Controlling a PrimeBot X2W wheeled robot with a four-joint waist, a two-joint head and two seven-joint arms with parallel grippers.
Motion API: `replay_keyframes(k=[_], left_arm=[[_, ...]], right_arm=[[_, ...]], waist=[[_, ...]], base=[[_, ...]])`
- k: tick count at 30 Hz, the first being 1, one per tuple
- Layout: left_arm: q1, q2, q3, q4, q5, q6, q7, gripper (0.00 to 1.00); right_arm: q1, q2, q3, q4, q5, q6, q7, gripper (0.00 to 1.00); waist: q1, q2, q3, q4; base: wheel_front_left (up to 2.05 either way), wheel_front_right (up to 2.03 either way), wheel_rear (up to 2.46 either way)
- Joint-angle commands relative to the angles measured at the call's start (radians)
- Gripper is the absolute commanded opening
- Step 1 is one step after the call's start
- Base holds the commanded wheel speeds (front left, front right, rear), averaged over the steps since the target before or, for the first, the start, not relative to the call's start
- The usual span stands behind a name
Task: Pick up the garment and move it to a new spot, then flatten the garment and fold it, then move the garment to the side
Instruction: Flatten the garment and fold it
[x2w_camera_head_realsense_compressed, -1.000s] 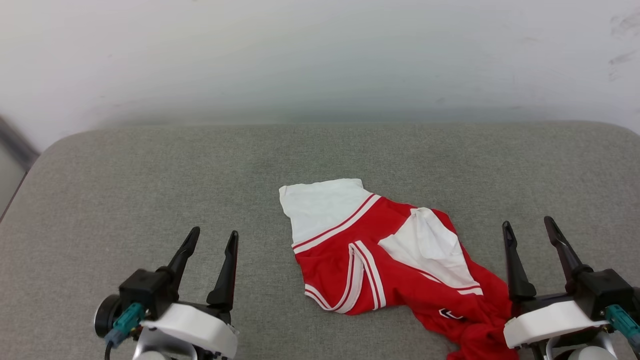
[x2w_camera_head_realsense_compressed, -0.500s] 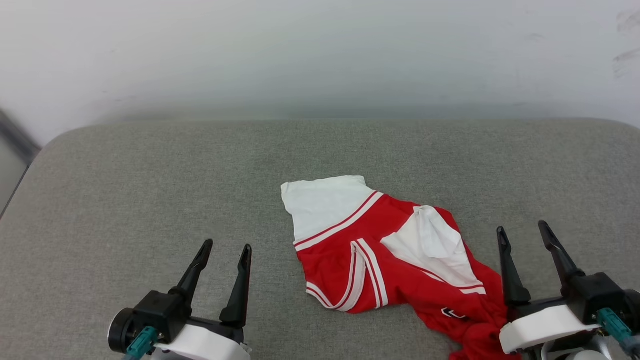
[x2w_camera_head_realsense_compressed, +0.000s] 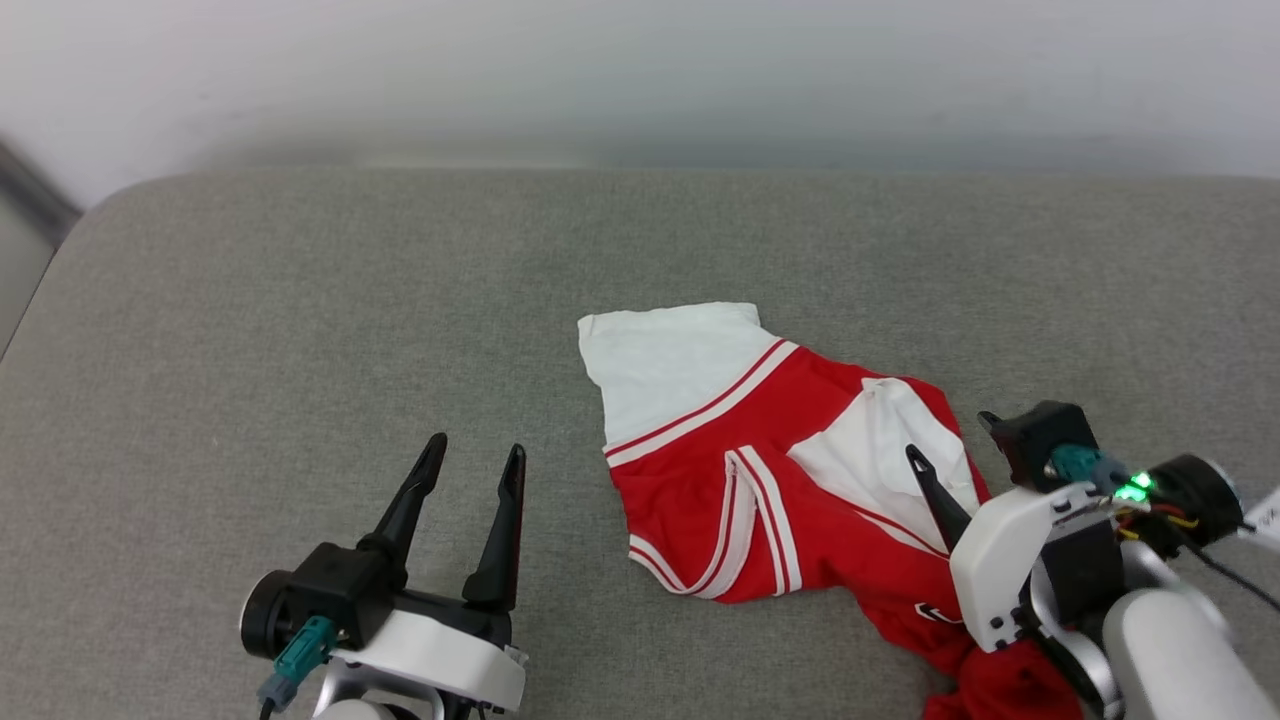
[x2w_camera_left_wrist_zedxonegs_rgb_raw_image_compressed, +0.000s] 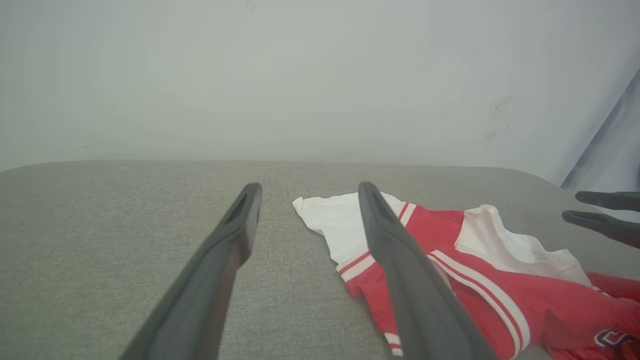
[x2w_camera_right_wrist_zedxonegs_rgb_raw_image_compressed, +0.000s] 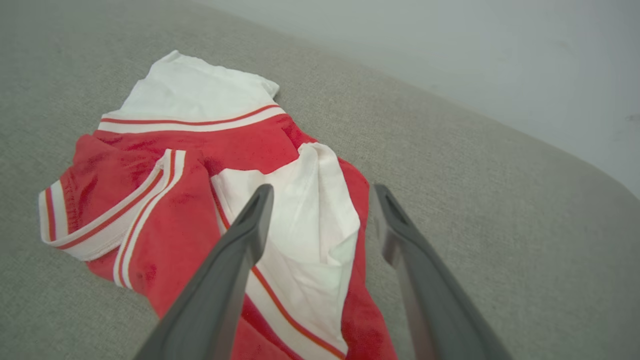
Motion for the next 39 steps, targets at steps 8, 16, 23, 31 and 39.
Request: replay_keyframes(k=[8,16,23,31,39], left_arm=[[-0.048,-0.037,0.006,0.020,0.033,-0.036,-0.003,1.00],[-0.074,-0.058,-0.001,0.035,0.039,-0.048,-0.003,1.00],[-0.083,-0.065,-0.004,0.040,0.042,-0.049,-0.003,1.00],[-0.082,-0.067,-0.009,0.049,0.045,-0.049,-0.003,1.00],[-0.058,-0.061,0.006,0.054,0.046,-0.049,-0.003,1.00]], right_arm=[[-0.173,-0.096,0.079,-0.024,0.234,-0.001,0.494,1.00],[-0.269,-0.115,0.026,0.041,0.206,-0.001,0.696,1.00],[-0.281,-0.117,0.013,0.100,0.184,-0.001,0.708,1.00],[-0.287,-0.112,0.028,0.130,0.180,-0.001,0.633,0.00],[-0.232,-0.137,0.017,0.040,0.239,-0.001,0.601,0.00]], waist=[[-0.0001,0.0000,0.086,0.083],[-0.0001,0.0000,0.136,0.161],[-0.0001,0.0000,0.156,0.197],[-0.0001,0.0000,0.135,0.185],[-0.0001,0.0000,0.082,0.139]], base=[[0.00,0.00,0.00],[0.00,0.00,0.00],[0.00,0.00,0.00],[0.00,0.00,0.00],[0.00,0.00,0.00]])
